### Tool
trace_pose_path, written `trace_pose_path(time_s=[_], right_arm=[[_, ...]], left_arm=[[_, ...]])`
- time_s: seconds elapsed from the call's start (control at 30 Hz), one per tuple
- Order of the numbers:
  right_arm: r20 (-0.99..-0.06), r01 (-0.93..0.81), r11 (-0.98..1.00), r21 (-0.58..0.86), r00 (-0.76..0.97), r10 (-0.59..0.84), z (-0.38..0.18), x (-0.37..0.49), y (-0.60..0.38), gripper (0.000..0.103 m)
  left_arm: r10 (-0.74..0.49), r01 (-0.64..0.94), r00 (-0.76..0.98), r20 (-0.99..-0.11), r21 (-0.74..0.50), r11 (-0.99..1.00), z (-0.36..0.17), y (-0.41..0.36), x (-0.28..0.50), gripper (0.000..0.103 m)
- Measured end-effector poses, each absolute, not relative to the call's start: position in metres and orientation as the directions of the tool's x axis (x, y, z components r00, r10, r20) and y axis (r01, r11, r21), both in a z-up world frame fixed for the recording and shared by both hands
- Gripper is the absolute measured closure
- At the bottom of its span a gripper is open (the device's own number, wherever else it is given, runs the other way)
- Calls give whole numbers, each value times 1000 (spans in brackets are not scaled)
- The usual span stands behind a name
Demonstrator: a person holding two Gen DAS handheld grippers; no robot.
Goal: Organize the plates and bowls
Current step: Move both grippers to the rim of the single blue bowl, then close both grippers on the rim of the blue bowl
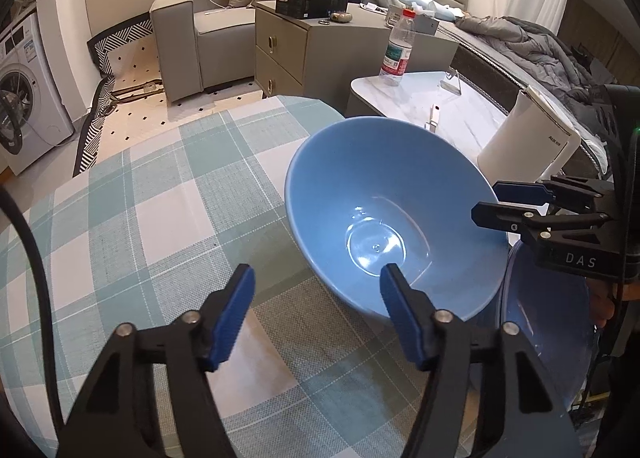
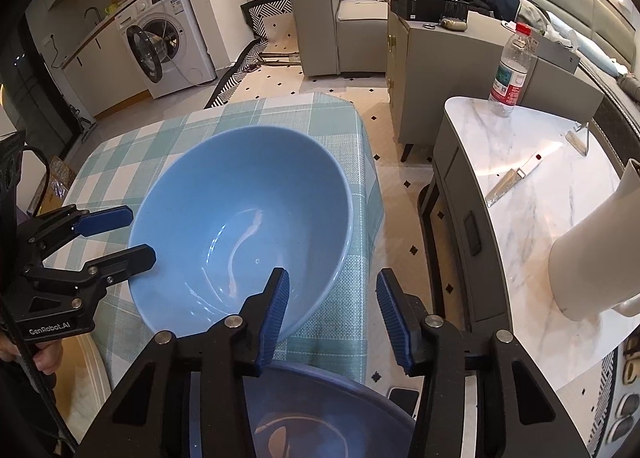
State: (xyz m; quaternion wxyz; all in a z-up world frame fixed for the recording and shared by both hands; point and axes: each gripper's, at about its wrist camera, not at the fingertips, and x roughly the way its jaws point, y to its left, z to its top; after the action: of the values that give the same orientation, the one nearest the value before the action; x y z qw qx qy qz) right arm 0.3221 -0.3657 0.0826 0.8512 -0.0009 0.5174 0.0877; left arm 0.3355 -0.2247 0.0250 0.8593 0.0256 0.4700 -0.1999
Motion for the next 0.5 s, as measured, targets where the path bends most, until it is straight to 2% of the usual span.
trace_pose_path(time_s=[0.2,0.4,0.5], right_arm=[[-883,-157,984,86,445,148,80,324,-364,64],[-879,-175,981,81,451,153,80,322,-360,73],[-878,-191,979,72,454,153,80,321,-356,79]], left_arm=[[-329,370,473,-817,-154,916,23,-225,336,54],[-345,390,465,-815,-161,906,23,-229,334,74],[-346,395,470,-812,-157,905,24,-231,334,77]])
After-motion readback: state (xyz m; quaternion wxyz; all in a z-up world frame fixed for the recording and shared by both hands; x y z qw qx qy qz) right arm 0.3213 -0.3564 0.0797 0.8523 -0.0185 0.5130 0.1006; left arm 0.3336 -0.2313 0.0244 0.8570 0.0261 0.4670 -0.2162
